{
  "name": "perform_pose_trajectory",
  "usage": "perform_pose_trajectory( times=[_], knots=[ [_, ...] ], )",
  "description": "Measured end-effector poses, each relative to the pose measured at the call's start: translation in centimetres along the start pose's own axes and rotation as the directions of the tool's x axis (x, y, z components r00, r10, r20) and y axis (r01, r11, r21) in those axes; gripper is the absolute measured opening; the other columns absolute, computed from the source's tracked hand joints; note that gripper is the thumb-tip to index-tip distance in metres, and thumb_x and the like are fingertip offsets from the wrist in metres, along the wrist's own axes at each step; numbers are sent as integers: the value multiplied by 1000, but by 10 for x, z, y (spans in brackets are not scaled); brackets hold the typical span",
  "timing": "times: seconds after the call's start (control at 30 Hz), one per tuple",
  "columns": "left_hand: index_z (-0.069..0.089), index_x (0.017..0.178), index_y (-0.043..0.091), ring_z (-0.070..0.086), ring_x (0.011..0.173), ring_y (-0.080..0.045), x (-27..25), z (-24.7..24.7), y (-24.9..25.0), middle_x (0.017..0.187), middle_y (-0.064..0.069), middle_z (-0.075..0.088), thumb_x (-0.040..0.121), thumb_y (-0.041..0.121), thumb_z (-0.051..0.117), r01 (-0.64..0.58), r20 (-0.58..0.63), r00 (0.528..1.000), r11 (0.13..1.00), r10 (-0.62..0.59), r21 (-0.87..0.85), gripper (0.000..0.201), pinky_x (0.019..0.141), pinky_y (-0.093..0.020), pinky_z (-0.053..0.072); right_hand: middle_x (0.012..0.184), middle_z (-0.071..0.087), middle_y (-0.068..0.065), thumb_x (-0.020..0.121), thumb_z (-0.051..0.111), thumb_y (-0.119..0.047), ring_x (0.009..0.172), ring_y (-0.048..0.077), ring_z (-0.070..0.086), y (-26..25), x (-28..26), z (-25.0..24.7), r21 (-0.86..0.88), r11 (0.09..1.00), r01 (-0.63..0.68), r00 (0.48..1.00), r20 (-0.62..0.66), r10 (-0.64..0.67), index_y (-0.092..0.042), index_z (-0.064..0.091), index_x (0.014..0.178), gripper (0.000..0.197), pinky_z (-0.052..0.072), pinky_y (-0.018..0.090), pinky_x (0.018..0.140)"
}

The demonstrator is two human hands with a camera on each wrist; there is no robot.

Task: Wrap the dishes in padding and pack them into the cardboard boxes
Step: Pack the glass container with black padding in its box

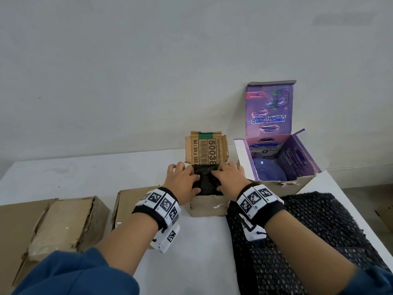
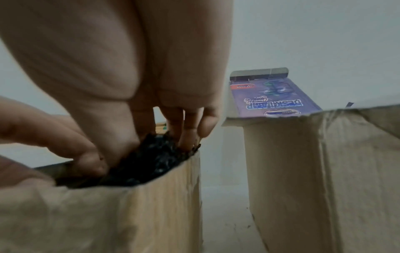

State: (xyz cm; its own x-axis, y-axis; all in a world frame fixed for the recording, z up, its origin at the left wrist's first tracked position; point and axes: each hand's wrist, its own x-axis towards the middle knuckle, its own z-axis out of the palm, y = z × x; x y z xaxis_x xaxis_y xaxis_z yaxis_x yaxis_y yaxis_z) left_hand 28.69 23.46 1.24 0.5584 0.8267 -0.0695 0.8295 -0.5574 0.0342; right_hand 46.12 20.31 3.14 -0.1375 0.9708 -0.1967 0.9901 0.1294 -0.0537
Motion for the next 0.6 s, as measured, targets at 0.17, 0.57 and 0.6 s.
perform_pose_trajectory(
  times=[0.17, 0.57, 0.6],
  knots=[
    [45, 123, 24, 34, 121, -24, 8, -8, 9, 123, 2, 53, 76, 49, 66, 32, 20, 999, 999, -33, 36, 58, 102, -41, 22, 131, 40, 12, 78, 72, -24, 124, 30, 41, -5, 7, 1, -13, 999, -40, 998, 57, 41, -11, 42, 130, 61, 36, 43, 103],
    [33, 143, 31, 27, 126, -28, 19, -6, 12, 136, -4, 42, 78, 53, 61, 24, 95, 995, 993, -35, 114, 74, 103, -43, 21, 129, 46, 11, 83, 63, -36, 122, 30, 36, -5, 5, 7, -266, 964, -15, 999, -45, 3, -11, 52, 120, 46, 33, 40, 98],
    [38, 140, 32, 30, 122, -26, 19, -9, 10, 132, -2, 45, 79, 55, 59, 40, 72, 996, 997, -44, 59, 68, 100, -42, 24, 128, 47, 10, 80, 66, -39, 121, 29, 37, -3, 6, 7, -228, 974, -10, 999, -46, -1, -11, 52, 119, 50, 33, 40, 99]
  ],
)
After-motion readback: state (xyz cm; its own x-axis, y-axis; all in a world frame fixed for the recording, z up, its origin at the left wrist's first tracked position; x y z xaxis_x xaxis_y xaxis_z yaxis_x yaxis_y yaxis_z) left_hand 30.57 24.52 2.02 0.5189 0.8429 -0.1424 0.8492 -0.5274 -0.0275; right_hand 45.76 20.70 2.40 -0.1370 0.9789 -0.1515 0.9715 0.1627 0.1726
